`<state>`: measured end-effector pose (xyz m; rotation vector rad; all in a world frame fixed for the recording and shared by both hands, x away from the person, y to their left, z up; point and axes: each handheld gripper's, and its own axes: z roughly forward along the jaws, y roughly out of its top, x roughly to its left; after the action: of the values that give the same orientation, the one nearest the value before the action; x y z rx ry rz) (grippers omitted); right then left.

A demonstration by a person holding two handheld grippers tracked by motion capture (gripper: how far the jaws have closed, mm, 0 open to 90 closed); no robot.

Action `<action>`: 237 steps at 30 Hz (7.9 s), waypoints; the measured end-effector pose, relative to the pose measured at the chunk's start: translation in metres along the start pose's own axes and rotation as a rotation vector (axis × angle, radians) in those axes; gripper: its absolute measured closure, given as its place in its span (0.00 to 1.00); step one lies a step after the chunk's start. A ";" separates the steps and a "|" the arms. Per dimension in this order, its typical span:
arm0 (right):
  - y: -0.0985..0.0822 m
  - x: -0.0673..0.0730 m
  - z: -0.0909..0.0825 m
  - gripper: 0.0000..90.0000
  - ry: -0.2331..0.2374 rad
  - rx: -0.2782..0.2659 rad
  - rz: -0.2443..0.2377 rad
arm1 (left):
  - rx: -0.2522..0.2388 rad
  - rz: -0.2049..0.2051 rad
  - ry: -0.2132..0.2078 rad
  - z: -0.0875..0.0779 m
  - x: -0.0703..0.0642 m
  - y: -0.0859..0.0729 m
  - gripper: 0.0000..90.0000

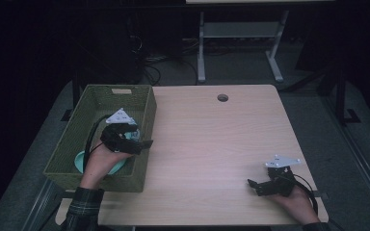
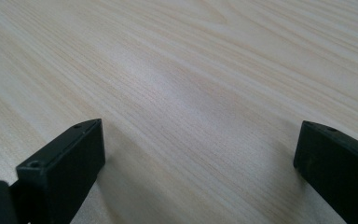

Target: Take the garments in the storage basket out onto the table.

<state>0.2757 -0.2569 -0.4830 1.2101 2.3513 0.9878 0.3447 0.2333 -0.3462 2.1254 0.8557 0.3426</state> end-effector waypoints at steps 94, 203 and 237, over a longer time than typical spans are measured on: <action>0.000 0.000 0.000 0.02 -0.001 0.000 0.000 | 0.407 -0.128 0.085 0.024 0.074 -0.069 0.52; 0.000 0.000 0.000 0.02 0.001 -0.001 0.006 | -0.331 -0.025 -0.146 -0.066 0.005 0.118 0.96; 0.000 0.000 0.000 0.02 0.000 -0.002 0.004 | -0.265 -0.011 -0.295 0.046 -0.058 0.129 0.96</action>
<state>0.2756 -0.2566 -0.4831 1.2151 2.3485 0.9912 0.3846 0.1097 -0.2743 1.8654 0.6137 0.1225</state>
